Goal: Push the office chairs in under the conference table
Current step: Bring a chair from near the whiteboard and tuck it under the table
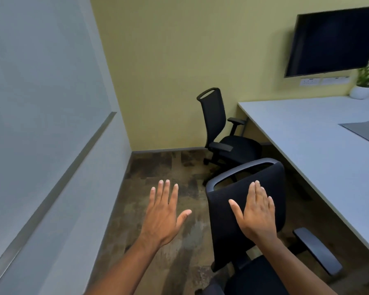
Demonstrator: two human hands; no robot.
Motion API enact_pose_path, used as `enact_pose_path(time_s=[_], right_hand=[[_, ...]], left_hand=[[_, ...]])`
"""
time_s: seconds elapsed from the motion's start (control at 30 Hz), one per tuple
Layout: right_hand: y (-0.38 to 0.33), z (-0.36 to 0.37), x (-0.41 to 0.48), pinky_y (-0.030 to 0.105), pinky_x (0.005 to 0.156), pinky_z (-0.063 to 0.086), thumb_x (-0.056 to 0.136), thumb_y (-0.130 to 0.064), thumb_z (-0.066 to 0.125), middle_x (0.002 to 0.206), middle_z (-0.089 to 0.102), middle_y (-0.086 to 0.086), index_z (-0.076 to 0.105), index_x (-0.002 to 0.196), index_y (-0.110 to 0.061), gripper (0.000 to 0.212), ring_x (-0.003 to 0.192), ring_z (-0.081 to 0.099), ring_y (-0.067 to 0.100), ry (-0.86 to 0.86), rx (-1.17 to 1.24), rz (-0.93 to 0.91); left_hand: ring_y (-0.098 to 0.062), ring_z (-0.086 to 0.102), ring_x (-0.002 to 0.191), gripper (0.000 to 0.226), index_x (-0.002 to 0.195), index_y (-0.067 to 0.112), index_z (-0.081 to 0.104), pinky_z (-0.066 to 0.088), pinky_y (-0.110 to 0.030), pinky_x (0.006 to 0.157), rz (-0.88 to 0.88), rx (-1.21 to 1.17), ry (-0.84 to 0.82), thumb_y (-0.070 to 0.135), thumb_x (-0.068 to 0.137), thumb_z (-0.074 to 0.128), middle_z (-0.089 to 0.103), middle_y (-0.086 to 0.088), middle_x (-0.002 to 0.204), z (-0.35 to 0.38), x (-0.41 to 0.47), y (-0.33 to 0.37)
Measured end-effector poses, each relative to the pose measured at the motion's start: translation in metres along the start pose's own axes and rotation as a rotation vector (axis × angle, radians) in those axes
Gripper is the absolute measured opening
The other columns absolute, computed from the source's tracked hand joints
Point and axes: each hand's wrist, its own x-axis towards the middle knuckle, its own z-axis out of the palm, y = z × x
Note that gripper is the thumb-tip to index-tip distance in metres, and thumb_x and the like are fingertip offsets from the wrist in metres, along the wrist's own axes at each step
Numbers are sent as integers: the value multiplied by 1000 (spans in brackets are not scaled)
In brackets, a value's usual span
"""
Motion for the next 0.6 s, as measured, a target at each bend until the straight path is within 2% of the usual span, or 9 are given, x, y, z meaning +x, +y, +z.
enact_pose_path(time_s=[0.1, 0.27, 0.33, 0.37, 0.43, 0.47, 0.6], right_hand=[[1, 9, 21, 55, 133, 12, 106, -75, 29, 179, 11, 18, 10, 170, -4, 97, 165, 12, 32, 47, 34, 96], [16, 16, 56, 59, 131, 20, 101, -79, 18, 177, 16, 23, 14, 168, 0, 104, 163, 18, 38, 114, 18, 281], [30, 19, 70, 60, 131, 19, 101, -78, 17, 177, 16, 23, 13, 168, 0, 103, 163, 17, 38, 129, 30, 398], [28, 18, 71, 59, 131, 19, 102, -77, 18, 177, 15, 23, 14, 168, 0, 102, 163, 17, 38, 138, 12, 381], [41, 22, 79, 59, 131, 18, 107, -72, 21, 177, 14, 23, 14, 168, 0, 95, 164, 16, 37, 157, -17, 463], [38, 20, 82, 58, 132, 17, 108, -71, 22, 177, 13, 23, 13, 168, 0, 93, 164, 15, 36, 154, -32, 445], [47, 18, 84, 57, 133, 14, 107, -73, 18, 179, 9, 21, 8, 169, -3, 94, 165, 10, 34, 166, -44, 562]], left_hand=[[-35, -10, 167, 98, 172, 12, 11, -3, -55, 135, 86, -2, 1, 81, 102, 4, 6, -20, 179, 7, 48, -6], [-34, -13, 166, 99, 172, 11, 10, -3, -55, 135, 297, 10, 5, 80, 102, 2, 4, -20, 180, 12, 142, 3], [-34, -10, 167, 98, 172, 10, 12, 0, -56, 136, 426, -14, -27, 79, 103, 5, 6, -21, 180, 15, 198, 20], [-34, -10, 167, 98, 172, 9, 12, 1, -56, 136, 471, 11, -2, 79, 104, 6, 7, -21, 180, 11, 205, 22], [-34, -11, 167, 97, 172, 8, 12, 1, -55, 136, 607, -14, -5, 78, 105, 8, 6, -20, 180, 18, 255, 44], [-34, -12, 167, 97, 172, 8, 11, 1, -55, 136, 616, -7, 23, 77, 105, 9, 5, -20, 180, 13, 265, 47], [-32, -11, 167, 95, 172, 9, 10, 1, -54, 136, 787, -59, 4, 77, 106, 14, 4, -18, 180, 27, 313, 95]])
